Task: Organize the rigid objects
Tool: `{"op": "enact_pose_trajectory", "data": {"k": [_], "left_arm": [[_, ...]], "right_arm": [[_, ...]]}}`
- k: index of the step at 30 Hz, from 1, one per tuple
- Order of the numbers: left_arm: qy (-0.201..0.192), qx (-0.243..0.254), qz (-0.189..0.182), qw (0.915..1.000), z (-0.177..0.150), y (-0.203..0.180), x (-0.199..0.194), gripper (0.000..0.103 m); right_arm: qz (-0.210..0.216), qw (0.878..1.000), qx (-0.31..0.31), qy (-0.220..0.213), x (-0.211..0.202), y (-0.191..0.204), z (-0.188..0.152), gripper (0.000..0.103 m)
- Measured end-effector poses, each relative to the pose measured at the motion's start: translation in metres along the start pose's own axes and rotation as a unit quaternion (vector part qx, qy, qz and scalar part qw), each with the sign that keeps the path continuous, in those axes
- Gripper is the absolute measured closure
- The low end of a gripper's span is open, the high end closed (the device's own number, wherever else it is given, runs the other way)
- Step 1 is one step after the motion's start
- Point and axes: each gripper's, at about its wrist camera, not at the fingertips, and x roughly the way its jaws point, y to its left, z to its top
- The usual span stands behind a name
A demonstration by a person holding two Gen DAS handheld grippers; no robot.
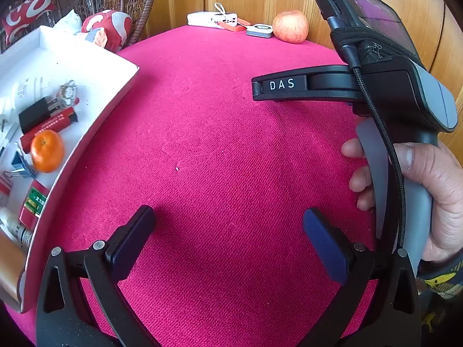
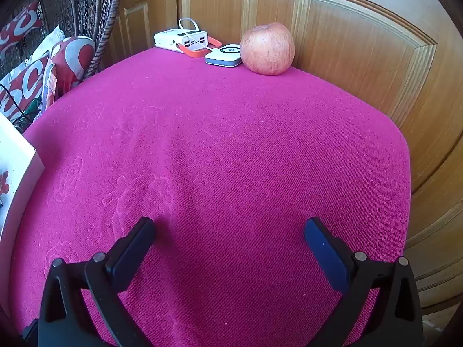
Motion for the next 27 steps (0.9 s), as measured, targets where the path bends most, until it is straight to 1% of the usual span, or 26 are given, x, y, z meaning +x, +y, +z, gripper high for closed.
{"op": "enact_pose_trajectory", "data": {"k": [27], "left_arm": [[0.0,-0.001,0.0,1.0,0.0,-0.0005,0.0009,0.0]], "right_arm": [[0.001,1.0,-0.001,-0.001,-0.0004,0.0001,-0.0001,0.0]]}}
